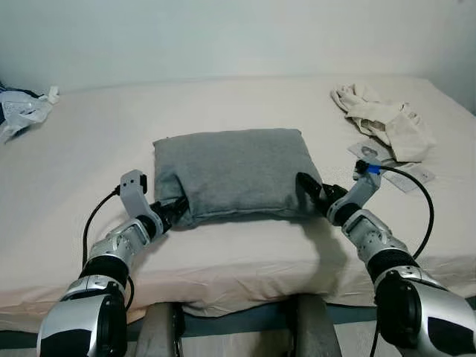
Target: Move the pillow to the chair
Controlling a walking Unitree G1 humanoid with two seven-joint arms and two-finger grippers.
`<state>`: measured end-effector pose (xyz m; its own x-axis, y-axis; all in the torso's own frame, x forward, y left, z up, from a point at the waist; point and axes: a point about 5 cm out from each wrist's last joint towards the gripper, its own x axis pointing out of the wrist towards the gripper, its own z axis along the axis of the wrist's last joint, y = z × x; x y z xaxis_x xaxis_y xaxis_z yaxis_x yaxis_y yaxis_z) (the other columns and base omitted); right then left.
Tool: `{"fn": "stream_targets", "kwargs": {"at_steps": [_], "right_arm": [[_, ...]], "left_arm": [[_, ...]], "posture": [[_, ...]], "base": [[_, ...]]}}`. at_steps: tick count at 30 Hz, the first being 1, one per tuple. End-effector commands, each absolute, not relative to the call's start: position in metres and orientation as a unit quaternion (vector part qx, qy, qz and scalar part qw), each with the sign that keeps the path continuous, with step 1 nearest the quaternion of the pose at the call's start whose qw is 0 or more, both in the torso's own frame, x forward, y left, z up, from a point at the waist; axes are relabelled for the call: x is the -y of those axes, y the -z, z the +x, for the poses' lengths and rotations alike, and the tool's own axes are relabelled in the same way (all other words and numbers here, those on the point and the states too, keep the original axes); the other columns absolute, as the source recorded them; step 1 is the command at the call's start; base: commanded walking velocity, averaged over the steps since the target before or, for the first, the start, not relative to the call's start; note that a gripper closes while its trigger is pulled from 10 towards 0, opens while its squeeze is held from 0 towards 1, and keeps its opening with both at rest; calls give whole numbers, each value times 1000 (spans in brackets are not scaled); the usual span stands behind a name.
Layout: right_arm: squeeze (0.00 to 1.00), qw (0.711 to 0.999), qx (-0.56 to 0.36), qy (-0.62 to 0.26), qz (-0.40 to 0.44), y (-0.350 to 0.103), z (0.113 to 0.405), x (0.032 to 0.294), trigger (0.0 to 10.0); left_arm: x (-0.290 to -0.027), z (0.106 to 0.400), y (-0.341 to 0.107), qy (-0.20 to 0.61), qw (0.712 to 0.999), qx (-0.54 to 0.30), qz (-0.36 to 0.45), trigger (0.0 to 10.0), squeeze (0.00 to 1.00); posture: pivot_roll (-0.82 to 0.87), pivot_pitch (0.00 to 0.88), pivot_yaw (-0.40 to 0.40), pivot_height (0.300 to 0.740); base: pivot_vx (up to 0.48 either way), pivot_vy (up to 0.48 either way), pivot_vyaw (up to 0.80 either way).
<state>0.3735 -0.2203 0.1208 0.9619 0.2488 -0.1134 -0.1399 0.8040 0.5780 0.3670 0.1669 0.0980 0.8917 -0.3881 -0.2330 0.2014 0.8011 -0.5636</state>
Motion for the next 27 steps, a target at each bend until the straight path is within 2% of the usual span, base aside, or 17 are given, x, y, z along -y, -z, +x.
{"fn": "stream_targets", "kwargs": {"at_steps": [1, 2, 4, 5, 7, 9, 11, 16, 17, 18, 19, 27], "right_arm": [[0, 929, -125, -92, 337, -109, 371, 211, 10000], [0, 934, -132, -69, 325, -106, 370, 215, 10000], [0, 961, -129, -22, 245, -105, 369, 228, 10000], [0, 961, -129, -22, 245, -105, 369, 228, 10000], [0, 966, -93, 22, 241, -115, 367, 250, 10000], [0, 966, -93, 22, 241, -115, 367, 250, 10000], [0, 959, -90, 35, 267, -115, 364, 261, 10000], [0, 940, -124, 28, 315, -103, 361, 253, 10000], [0, 932, -134, 18, 337, -100, 361, 245, 10000], [0, 908, -144, -4, 393, -96, 363, 230, 10000], [0, 901, -147, -10, 408, -95, 363, 226, 10000], [0, 890, -126, -61, 433, -107, 371, 208, 10000]], "left_arm": [[-146, 366, -98, 208, 921, -182, -276, 10000, 0], [-143, 366, -98, 217, 921, -184, -265, 10000, 0], [-144, 366, -98, 217, 931, -185, -227, 10000, 0], [-144, 366, -98, 217, 931, -185, -227, 10000, 0], [-154, 367, -100, 203, 940, -180, -206, 10000, 0], [-154, 367, -100, 203, 940, -180, -206, 10000, 0], [-166, 367, -103, 199, 942, -176, -205, 10000, 0], [-172, 365, -103, 204, 940, -178, -207, 10000, 0], [-170, 365, -104, 208, 938, -178, -213, 10000, 0], [-165, 363, -102, 222, 933, -183, -216, 10000, 0], [-163, 362, -102, 228, 932, -186, -214, 10000, 0], [-146, 355, -100, 284, 913, -195, -218, 10000, 0]], "posture": [[89, 194, 4, 555], [103, 203, 5, 555], [119, 214, 6, 555], [119, 214, 6, 555], [135, 220, 15, 555], [135, 220, 15, 555], [144, 242, 34, 555], [156, 233, 38, 555], [158, 244, 39, 555], [163, 244, 41, 555], [163, 244, 41, 555], [163, 237, 41, 555]], "base": [[0, 0, 0], [0, 0, 0], [0, 0, 0], [0, 0, 0], [0, 0, 0], [0, 0, 0], [0, 0, 0], [0, 0, 0], [0, 0, 0], [0, 0, 0], [0, 0, 0], [0, 0, 0]]}}
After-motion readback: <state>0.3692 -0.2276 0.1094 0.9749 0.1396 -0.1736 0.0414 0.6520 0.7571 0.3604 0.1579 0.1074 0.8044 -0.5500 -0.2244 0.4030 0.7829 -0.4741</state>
